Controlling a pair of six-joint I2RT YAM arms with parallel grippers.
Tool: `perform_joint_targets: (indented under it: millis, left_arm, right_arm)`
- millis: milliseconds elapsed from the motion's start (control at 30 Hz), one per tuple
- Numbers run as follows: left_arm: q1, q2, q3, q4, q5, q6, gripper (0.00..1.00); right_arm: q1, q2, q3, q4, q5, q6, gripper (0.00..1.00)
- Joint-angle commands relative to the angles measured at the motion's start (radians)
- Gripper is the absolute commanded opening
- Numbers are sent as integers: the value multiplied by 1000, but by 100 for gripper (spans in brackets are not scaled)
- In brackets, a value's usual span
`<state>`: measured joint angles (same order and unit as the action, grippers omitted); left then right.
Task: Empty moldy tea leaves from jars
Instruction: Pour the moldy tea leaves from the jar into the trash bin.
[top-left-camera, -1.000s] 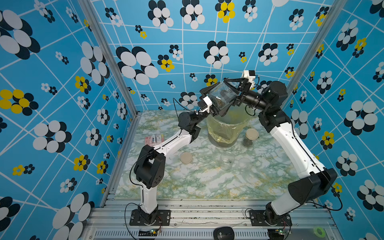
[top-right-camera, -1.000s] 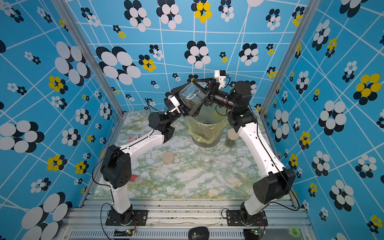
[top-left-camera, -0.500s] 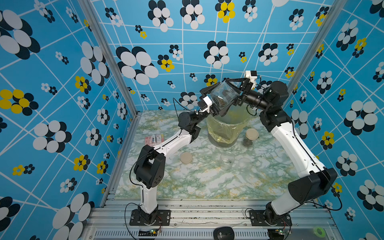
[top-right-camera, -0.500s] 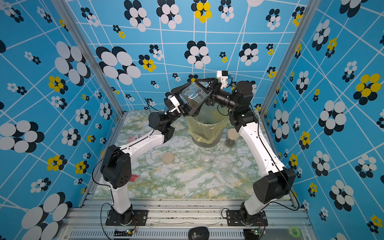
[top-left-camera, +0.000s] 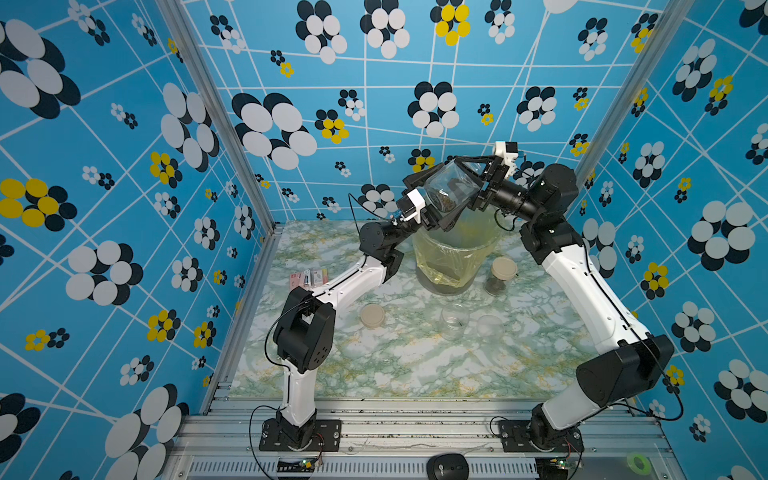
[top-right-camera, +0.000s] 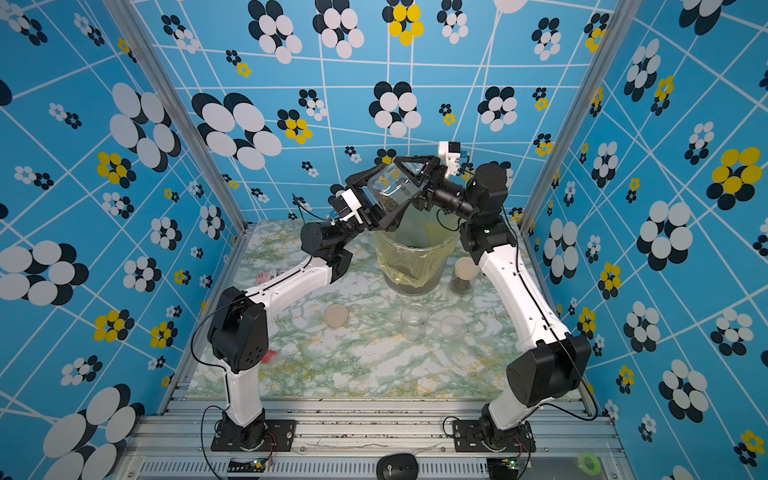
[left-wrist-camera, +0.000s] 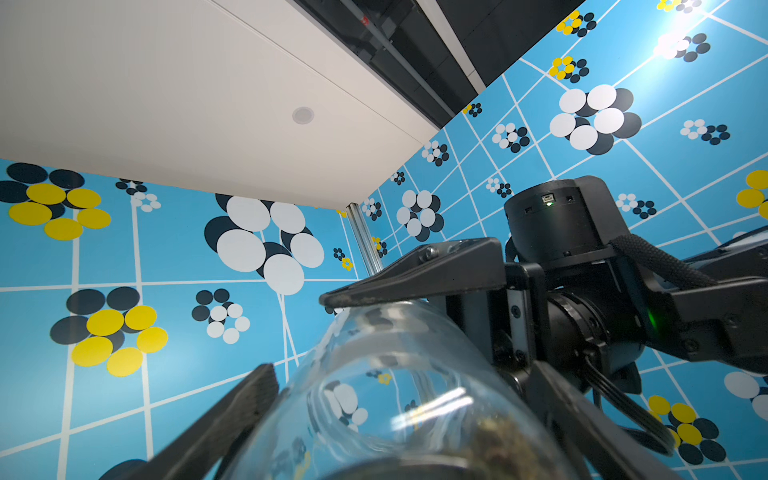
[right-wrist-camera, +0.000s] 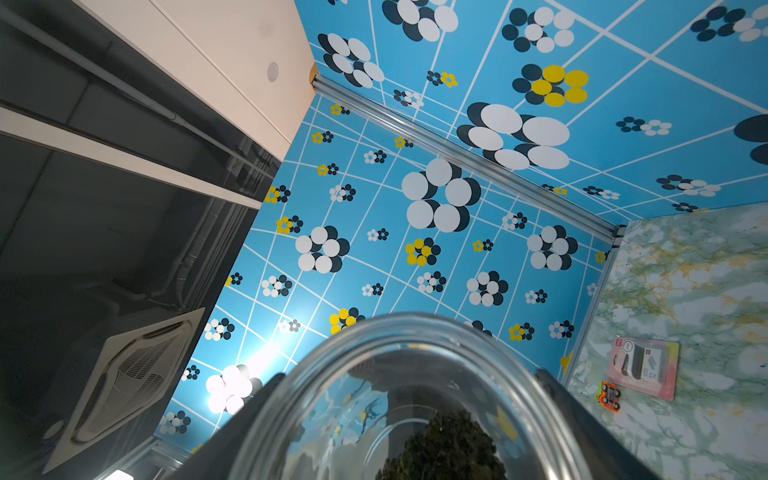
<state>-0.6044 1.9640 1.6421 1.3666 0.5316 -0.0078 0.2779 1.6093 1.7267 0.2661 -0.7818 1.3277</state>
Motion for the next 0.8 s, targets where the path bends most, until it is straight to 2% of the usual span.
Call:
perform_joint_targets:
  millis: [0,233,367,433,600,767]
  left_arm:
    - [-19,21,57,28,19,-32,94]
    - [-18,26,62,29,15,-35,79]
    - [-18,25,63,30,25,-42,58]
    - [-18,23,59,28,28,-47,50]
    - [-18,0,35,-26,16,-35,37]
    - [-5,-27,4,-78,-11,-29,31]
  right_arm:
    - [18,-14,-17,36,-33,14,48]
    - [17,-12,-40,53,-32,20,48]
    - [17,-6,-39,58,-33,21,51]
    - [18,-4,-38,66,-38,16,59]
    - [11,-3,-46,44,-57,-44,83]
    - [-35,-36,-102,38,-43,-89,95]
